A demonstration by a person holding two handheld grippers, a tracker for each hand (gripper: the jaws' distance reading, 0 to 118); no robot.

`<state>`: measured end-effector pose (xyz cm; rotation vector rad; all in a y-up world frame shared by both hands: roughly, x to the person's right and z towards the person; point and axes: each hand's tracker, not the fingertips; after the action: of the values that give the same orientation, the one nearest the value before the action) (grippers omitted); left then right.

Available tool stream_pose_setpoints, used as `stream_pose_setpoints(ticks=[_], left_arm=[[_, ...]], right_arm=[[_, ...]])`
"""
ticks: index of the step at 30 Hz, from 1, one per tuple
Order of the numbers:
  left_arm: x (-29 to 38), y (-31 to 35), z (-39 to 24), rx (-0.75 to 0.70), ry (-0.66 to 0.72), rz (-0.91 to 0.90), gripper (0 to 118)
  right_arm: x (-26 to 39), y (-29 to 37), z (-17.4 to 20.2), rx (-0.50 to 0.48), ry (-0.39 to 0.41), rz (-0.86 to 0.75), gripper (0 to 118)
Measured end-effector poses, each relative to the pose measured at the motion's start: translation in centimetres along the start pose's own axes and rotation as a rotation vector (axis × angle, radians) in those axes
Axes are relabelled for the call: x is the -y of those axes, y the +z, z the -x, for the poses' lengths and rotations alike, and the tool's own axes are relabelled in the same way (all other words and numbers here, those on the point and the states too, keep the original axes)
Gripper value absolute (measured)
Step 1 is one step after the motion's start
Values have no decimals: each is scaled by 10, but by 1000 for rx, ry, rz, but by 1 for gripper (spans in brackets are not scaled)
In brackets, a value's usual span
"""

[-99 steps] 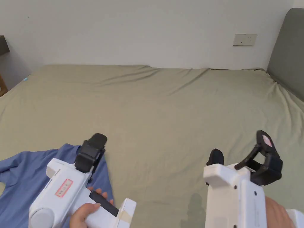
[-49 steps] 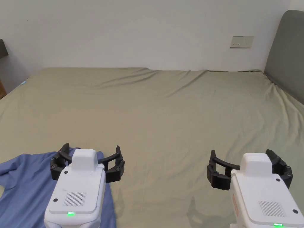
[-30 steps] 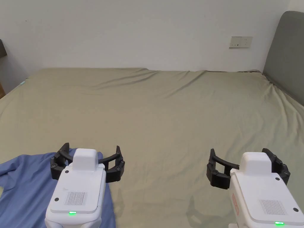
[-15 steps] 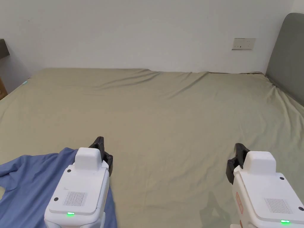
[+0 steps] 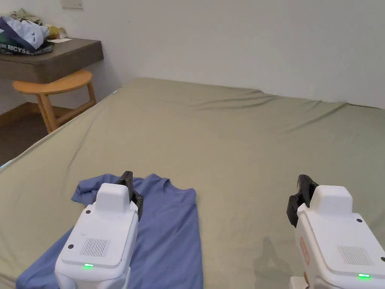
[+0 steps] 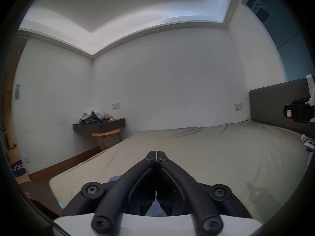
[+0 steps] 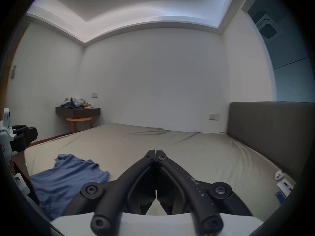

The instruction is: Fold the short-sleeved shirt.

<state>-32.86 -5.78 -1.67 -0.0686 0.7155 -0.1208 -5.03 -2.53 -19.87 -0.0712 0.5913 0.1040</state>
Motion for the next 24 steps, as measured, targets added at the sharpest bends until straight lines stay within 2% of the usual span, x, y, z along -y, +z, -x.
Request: stream_pose_setpoints(ticks=[6,12,20,24], left_arm=[[11,17,66,-162,14,53,0],[20,36,106,-254,10,87,0],[26,38,123,-286,26,116,0],[27,17,118,-197,79,199,0]], right_arm=[[-1,-21,64,-160,2,-6,1],[0,-28,109,-257,1,-2,1],[2,-29,127,-304,15,5,1],[3,-30,119,-288,27,8,1]])
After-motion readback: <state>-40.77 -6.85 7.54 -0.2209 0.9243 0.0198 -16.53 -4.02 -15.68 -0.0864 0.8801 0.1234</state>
